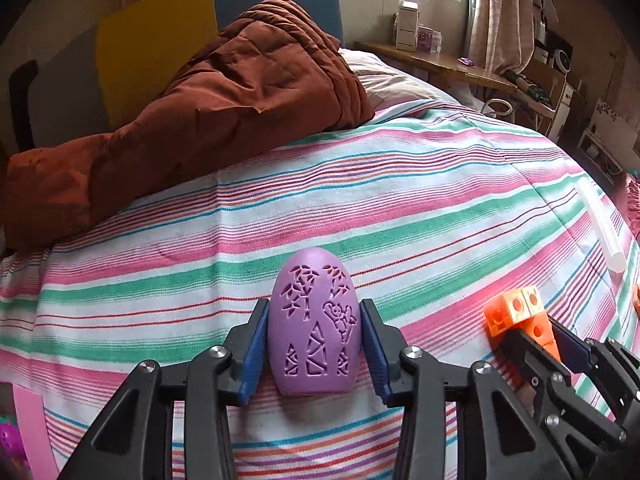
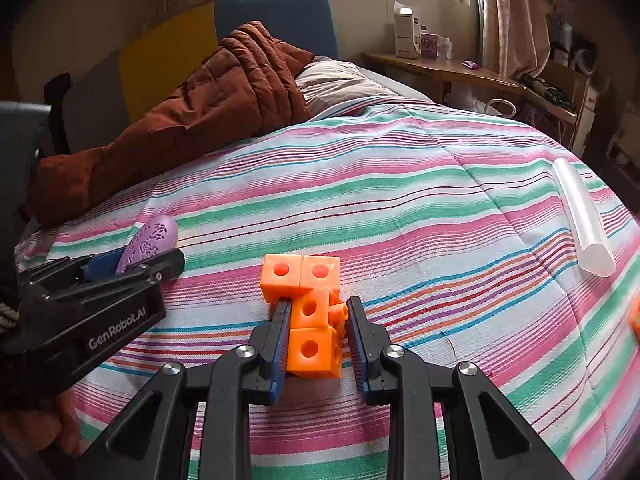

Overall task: Organize rigid objects
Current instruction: 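Carry the purple egg toward the tray with the left tool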

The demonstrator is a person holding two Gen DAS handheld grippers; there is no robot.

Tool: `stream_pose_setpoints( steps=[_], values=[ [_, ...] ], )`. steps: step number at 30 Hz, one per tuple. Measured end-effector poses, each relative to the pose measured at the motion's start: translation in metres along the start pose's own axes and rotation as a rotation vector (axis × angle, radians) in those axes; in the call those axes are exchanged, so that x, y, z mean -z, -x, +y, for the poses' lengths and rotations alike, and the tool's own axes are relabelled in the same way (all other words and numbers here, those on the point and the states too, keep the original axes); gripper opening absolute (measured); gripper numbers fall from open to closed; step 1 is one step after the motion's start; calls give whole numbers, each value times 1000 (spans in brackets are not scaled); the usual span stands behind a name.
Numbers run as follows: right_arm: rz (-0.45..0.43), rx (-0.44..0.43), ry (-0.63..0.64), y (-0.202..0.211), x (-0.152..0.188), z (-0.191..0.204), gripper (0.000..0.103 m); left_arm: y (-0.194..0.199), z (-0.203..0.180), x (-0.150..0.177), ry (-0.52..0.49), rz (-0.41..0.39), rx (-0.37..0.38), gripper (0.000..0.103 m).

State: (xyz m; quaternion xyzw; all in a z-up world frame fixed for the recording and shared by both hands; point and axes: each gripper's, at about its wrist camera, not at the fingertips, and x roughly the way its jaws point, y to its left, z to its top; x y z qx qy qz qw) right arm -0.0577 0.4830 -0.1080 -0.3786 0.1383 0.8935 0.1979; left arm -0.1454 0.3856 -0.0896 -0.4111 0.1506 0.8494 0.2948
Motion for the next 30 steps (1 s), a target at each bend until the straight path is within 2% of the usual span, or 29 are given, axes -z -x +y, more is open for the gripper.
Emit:
stream_pose_setpoints(
  steps=[5,16,23,30],
  values=[
    [0,13,10,0,0,2,27,12,3,15,34,-1,-9,44],
    [1,42,29,0,1,6,27,56,4,53,125,0,84,44],
    [2,67,47,0,0,11,27,98,0,83,116,-21,132,44],
    [3,87,63,0,0,14,27,131,12,114,138,-25,164,44]
  ],
)
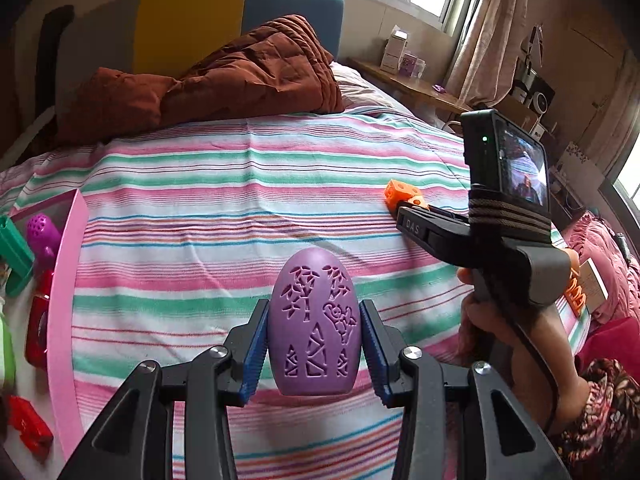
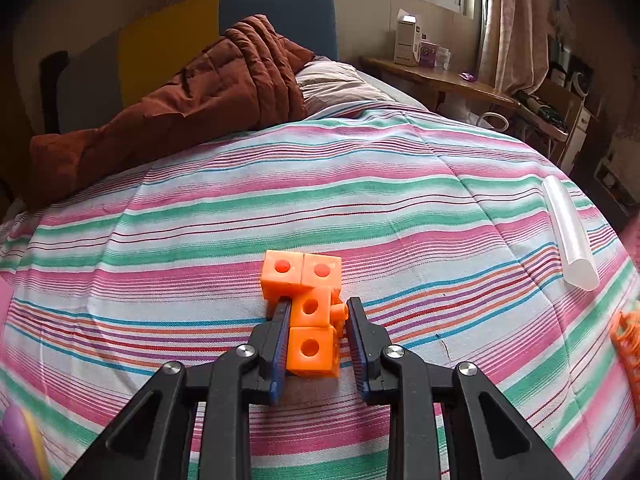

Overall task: Organize rigid objects
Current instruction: 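Carry the purple egg toward the tray with the left tool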

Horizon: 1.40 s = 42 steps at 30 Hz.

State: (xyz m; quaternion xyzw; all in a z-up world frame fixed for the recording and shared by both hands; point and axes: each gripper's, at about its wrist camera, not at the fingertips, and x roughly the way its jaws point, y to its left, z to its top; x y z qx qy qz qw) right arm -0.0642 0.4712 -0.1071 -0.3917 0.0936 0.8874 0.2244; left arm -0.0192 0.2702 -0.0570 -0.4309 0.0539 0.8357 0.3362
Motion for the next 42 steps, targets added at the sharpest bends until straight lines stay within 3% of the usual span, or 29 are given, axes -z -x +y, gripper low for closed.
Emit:
stream_pose_setpoints(
  steps=[12,22,27,33,42],
  values=[
    [0,23,18,1,0,4,27,68,29,22,17,-69,16,44],
    [-48,52,5,14,1,2,27,136,95,58,43,-139,-113,44],
    [-102,24,19,32,6,4,27,150,136,80,104,-118,-186,44],
    [-67,-9,39,37,6,6,27,150,182,102,184,-64,-247,44],
    [-91,-141,93,89,22,31,27,138,208,120,228,-2,-282,44]
  ],
)
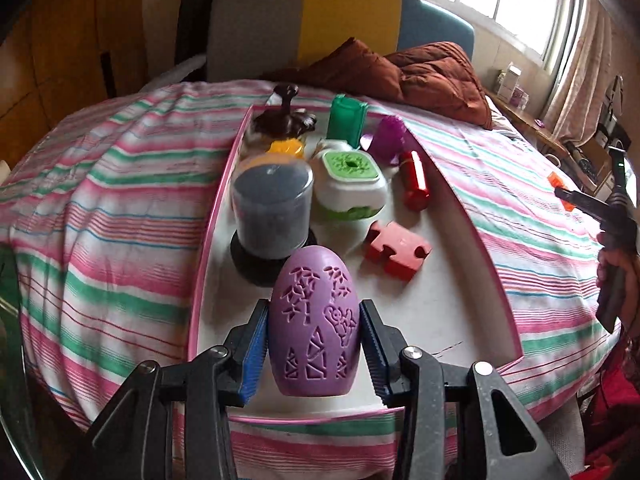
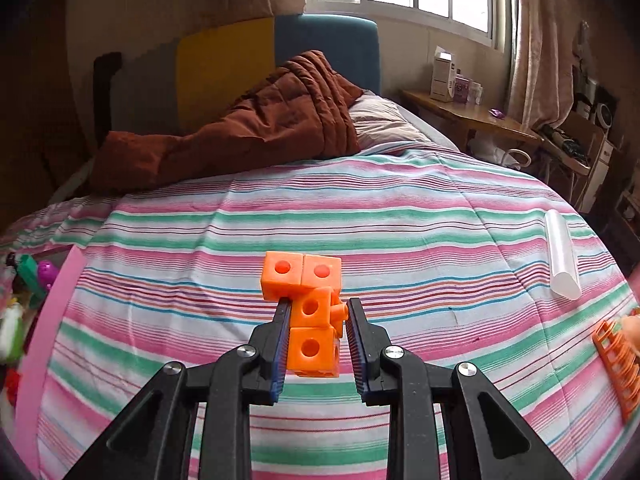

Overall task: Organize rigid objects
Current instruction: 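Carry the purple egg toward the tray with the left tool, then lower the orange cubes into the tray and open the right tool while the left tool releases the egg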

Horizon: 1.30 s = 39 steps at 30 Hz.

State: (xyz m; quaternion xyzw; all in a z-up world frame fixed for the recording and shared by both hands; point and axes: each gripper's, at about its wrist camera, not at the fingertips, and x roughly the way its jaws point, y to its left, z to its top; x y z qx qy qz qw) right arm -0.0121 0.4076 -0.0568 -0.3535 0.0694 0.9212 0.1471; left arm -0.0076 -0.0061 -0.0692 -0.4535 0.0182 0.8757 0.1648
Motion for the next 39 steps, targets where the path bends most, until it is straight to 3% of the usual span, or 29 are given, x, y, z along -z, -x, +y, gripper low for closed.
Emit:
stream_pose_setpoints(
  steps=[6,13,23,30,39],
  values=[
    [-4,-154,10,34,7,39,27,9,5,6,36,-28,-2,46],
    [49,-356,60,62,27,95,27,37,18,6,135,-116,77,46],
    [126,-553,208,91,54,172,27,47,27,-2,228,-127,28,47],
    [156,-615,356,102,74,226,27,50,30,-2,251,-109,-7,47],
    [208,-590,451,92,92,262,27,55,39,2,267,-118,-41,53]
  ],
)
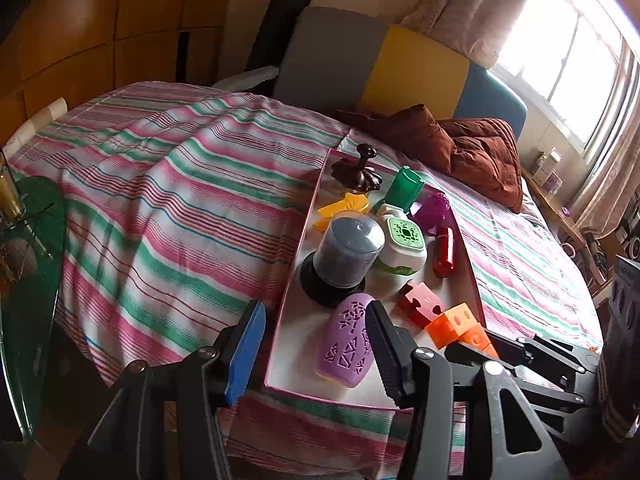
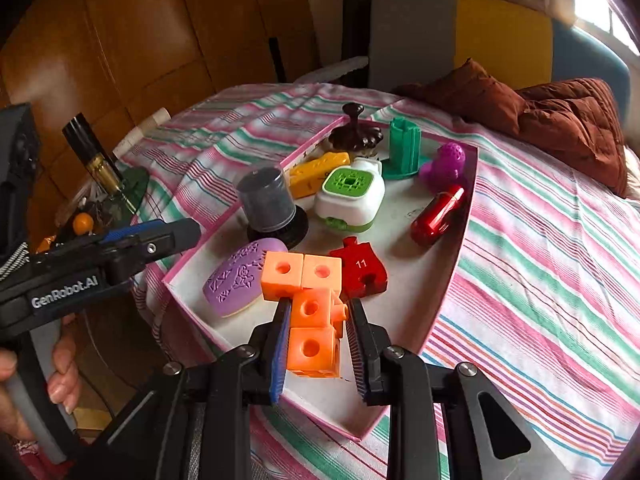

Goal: Organize rigid objects

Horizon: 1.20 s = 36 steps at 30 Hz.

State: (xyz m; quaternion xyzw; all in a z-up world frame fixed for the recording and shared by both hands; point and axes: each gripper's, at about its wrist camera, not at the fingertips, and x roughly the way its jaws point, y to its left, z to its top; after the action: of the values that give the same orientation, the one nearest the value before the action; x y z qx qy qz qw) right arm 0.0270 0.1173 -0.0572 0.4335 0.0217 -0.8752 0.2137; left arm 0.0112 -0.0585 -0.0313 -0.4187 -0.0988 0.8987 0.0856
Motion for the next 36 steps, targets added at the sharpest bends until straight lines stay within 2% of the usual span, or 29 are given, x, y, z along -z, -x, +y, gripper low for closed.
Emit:
stream_pose_setpoints(
  steps=[6,16,20,22,25,27,29,36],
  values=[
    [43,4,-2,-14,1,-1,29,3,0,-1,-5,-10,-12,53],
    [37,10,8,-11,1,1,29,8,-3,-3,-4,-21,15,53],
    [27,32,-12,-4,0,-1,43,8,-8,-6,-10,-13,-13,53],
    [18,48,-21,0,-1,-2,45,6,-11,-8,-23,4,-45,53],
    [-3,75,-33,9,-3,-3,57,6,-14,-9,-35,12,-50,53],
    [-21,94,-53,15,-6,-6,73,10,-15,-10,-36,-6,-47,53],
    [-39,119,-75,20,-9,-9,83,13,-18,-11,-48,-22,-59,53],
    [-63,181,-123,30,-21,-19,91,21,-31,-20,-107,-55,-136,53]
  ],
)
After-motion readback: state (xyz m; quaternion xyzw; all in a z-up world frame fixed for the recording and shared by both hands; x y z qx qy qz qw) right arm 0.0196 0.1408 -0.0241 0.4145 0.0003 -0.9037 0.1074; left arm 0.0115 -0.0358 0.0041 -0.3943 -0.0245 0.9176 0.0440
